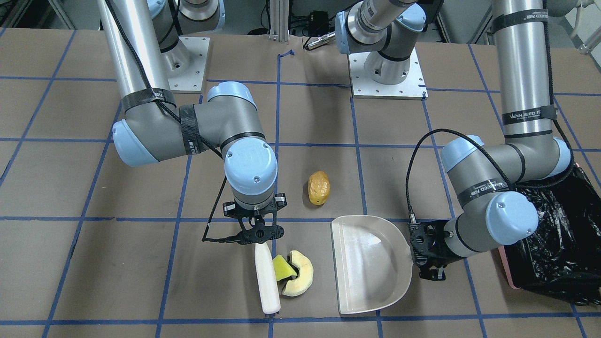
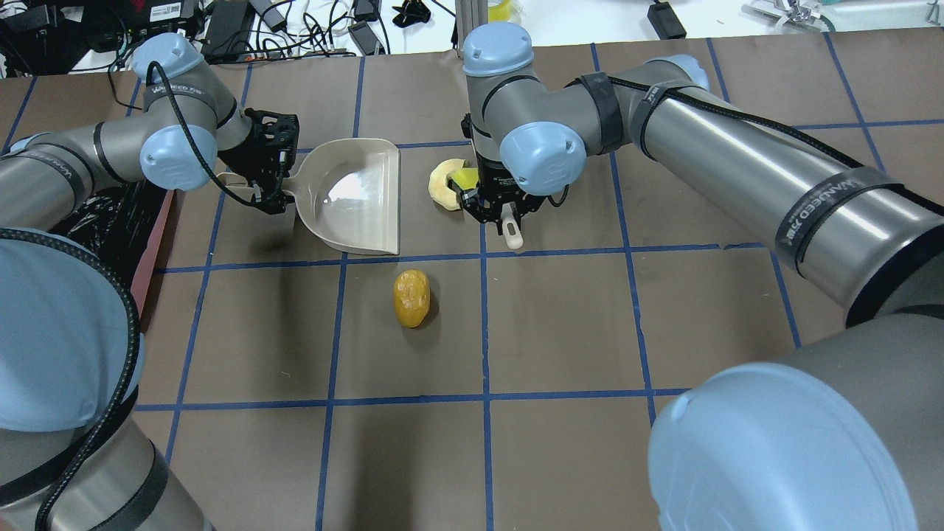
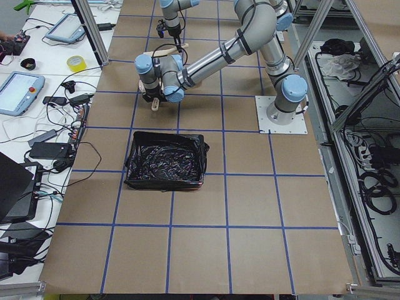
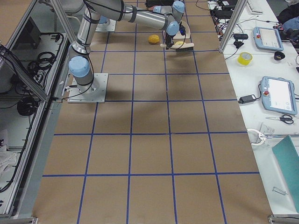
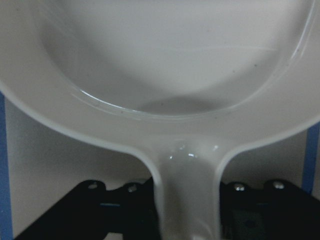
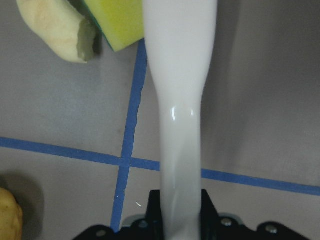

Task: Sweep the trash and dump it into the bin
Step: 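Sweep the banana peel and sponge into the dustpan with the right-held brush, then sweep the yellow potato into the dustpan with the right-held brush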

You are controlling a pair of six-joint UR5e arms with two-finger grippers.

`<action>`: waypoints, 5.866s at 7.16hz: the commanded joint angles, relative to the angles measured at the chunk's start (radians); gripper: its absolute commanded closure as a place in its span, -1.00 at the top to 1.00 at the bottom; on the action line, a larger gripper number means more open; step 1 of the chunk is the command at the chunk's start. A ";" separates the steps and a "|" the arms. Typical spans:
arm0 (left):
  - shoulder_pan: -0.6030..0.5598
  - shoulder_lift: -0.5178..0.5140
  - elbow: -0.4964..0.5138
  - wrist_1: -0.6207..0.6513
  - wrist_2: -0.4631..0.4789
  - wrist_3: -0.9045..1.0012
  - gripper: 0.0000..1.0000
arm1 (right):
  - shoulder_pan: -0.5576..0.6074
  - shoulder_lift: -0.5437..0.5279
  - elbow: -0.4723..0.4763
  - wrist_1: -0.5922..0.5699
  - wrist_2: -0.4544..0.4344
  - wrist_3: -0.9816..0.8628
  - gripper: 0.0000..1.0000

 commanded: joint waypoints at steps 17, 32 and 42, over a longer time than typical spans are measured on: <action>0.000 0.002 -0.003 0.000 -0.002 -0.007 -1.00 | 0.221 0.129 -0.139 -0.052 0.159 0.374 -1.00; 0.063 0.199 -0.309 0.042 0.002 0.142 -1.00 | 0.158 -0.211 0.187 0.109 0.046 0.484 -1.00; 0.066 0.276 -0.416 0.072 0.002 0.139 -1.00 | 0.360 -0.158 0.306 -0.245 0.157 0.698 -1.00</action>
